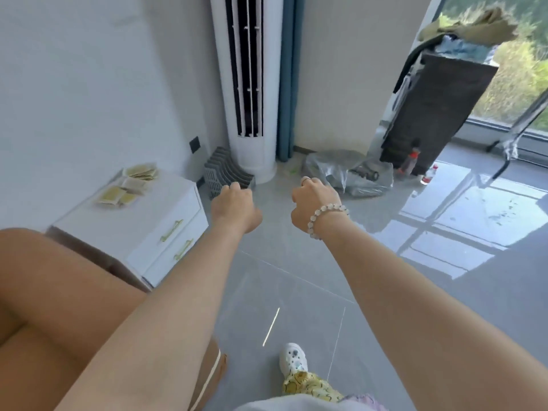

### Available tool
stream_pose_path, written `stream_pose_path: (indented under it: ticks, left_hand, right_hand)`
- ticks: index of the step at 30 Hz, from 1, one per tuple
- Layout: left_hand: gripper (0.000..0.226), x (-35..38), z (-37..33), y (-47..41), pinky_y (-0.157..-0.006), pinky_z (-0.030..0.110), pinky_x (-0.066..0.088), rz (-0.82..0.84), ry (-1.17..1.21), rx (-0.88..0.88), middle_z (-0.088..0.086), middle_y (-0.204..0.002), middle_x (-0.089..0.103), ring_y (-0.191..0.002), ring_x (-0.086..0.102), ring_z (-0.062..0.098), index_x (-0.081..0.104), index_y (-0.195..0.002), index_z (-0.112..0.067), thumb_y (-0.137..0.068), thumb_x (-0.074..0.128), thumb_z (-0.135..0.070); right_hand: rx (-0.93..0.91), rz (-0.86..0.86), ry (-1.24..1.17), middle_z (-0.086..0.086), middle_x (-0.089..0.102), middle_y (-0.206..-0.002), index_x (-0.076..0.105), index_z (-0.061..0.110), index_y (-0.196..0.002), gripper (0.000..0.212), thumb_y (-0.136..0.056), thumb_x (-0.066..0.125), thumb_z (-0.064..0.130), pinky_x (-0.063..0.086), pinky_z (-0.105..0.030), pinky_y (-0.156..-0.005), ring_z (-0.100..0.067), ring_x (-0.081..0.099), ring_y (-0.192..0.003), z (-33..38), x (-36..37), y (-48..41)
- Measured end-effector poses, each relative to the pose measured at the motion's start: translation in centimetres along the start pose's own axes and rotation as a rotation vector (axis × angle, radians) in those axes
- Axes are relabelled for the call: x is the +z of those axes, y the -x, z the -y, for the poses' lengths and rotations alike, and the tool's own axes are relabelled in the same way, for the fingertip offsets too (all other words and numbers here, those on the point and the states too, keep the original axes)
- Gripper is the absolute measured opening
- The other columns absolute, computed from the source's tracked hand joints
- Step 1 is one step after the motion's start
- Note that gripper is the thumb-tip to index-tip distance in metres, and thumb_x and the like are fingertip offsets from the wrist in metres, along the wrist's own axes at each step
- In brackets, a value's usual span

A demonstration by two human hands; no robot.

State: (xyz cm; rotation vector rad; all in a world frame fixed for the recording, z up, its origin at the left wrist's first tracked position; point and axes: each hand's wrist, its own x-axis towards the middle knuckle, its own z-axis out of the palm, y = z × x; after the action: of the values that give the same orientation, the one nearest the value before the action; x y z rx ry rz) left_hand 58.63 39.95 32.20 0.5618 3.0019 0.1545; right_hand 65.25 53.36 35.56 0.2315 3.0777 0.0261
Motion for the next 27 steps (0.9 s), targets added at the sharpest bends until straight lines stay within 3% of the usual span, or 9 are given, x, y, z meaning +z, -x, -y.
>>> stream_pose_path:
  ticks: [7, 14, 20, 27]
  left_hand:
    - [0.030, -1.6, 3.3, -7.8, -0.083, 0.035, 0.041, -0.057, 0.012, -0.240, 0.007, -0.123, 0.049, -0.116, 0.043, 0.026, 0.060, -0.114, -0.012, -0.092, 0.047, -0.028]
    - [0.030, -0.6, 10.5, -9.9, -0.074, 0.030, 0.033, 0.024, 0.001, -0.494, 0.005, -0.121, 0.048, -0.115, 0.043, 0.024, 0.056, -0.118, -0.013, -0.094, 0.045, -0.028]
    - [0.034, -0.8, 16.4, -13.5, -0.075, 0.030, 0.033, 0.067, -0.046, -0.572, 0.006, -0.124, 0.047, -0.117, 0.042, 0.024, 0.053, -0.121, -0.012, -0.096, 0.042, -0.032]
    - [0.029, -1.6, 25.2, -18.9, -0.074, 0.030, 0.031, -0.012, 0.002, -0.683, 0.006, -0.120, 0.052, -0.116, 0.044, 0.025, 0.057, -0.114, -0.010, -0.094, 0.046, -0.028]
  right_hand:
    - [-0.227, -0.001, 0.033, -0.008, 0.051, -0.122, 0.060, 0.011, -0.115, 0.029, -0.090, 0.046, 0.017, 0.040, -0.033, -0.096, -0.023, 0.047, -0.116, 0.3, -1.5, -13.1]
    - [-0.459, 0.082, 0.025, -0.007, 0.049, -0.121, 0.059, 0.010, -0.113, 0.028, -0.089, 0.046, 0.014, 0.039, -0.031, -0.091, -0.023, 0.046, -0.113, 6.9, 0.2, -20.3]
    - [-0.572, 0.121, 0.059, -0.007, 0.048, -0.126, 0.056, 0.011, -0.121, 0.033, -0.091, 0.046, 0.018, 0.039, -0.033, -0.097, -0.023, 0.044, -0.120, 12.8, 0.7, -26.7]
    - [-0.658, 0.099, 0.043, -0.005, 0.048, -0.126, 0.056, 0.013, -0.123, 0.035, -0.091, 0.043, 0.016, 0.041, -0.031, -0.093, -0.021, 0.046, -0.117, 21.3, 0.0, -34.6]
